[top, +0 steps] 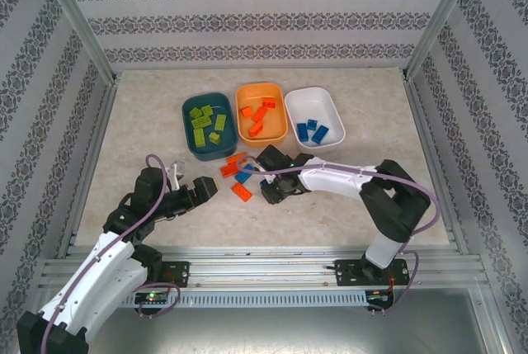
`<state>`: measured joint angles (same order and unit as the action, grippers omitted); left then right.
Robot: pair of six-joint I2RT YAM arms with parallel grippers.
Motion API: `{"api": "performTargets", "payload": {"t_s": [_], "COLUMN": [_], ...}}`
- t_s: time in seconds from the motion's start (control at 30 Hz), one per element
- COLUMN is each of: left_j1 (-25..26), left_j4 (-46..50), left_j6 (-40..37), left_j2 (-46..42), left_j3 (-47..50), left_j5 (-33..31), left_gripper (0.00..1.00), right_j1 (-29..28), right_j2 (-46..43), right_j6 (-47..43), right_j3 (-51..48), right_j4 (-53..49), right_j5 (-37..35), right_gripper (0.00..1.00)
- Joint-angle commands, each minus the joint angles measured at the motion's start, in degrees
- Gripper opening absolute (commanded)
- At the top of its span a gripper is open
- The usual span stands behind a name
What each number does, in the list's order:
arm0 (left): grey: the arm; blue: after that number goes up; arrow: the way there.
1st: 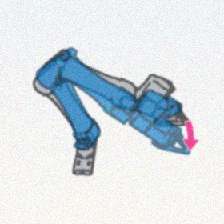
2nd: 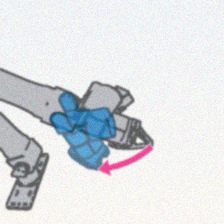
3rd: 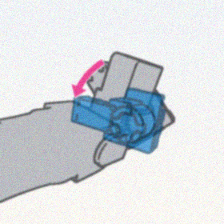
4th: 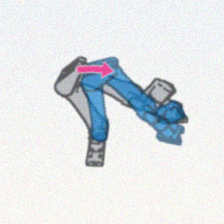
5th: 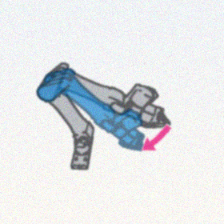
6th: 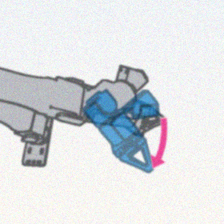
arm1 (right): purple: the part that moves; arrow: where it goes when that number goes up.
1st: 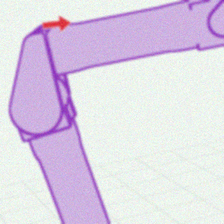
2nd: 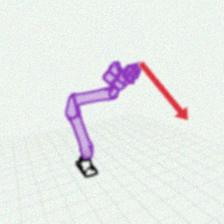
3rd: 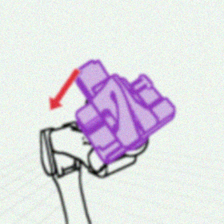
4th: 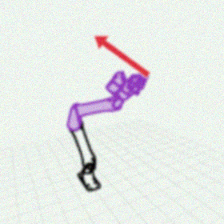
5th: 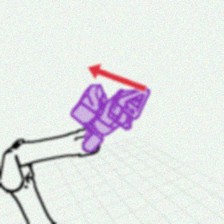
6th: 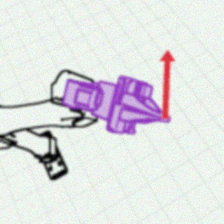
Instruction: Sort the legos into containers by color
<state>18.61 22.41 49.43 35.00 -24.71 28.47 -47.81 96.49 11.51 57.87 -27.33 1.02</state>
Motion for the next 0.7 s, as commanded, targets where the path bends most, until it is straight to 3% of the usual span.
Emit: {"api": "performTargets", "payload": {"t_s": [0.0, 0.2, 0.37, 0.53, 0.67], "left_j1": [-0.8, 0.1, 4.1, 10.5, 15.8], "left_j4": [2.8, 3.4, 4.4, 5.5, 5.9], "left_j6": [-3.0, -5.1, -6.9, -8.8, -9.7], "left_j2": [1.1, 4.2, 8.4, 13.7, 18.4], "left_j3": [-2.3, -3.4, -4.9, -6.9, -8.5], "left_j5": [-0.1, -0.7, -3.8, -10.0, -14.4], "left_gripper": [1.0, 1.0, 1.0, 1.0, 1.0], "right_j1": [0.9, 6.8, 14.3, 24.9, 32.0], "right_j2": [-6.1, -13.7, -15.4, -9.1, -0.3], "right_j6": [2.8, 3.9, 3.4, 7.6, 10.8], "right_j3": [-0.8, 3.0, 8.1, 14.5, 20.3], "right_j4": [-0.5, -3.3, -4.6, -5.6, -3.9], "right_j5": [0.9, 2.6, 1.5, 1.9, 6.5], "right_gripper": [0.3, 0.29, 0.3, 0.29, 0.29]}}
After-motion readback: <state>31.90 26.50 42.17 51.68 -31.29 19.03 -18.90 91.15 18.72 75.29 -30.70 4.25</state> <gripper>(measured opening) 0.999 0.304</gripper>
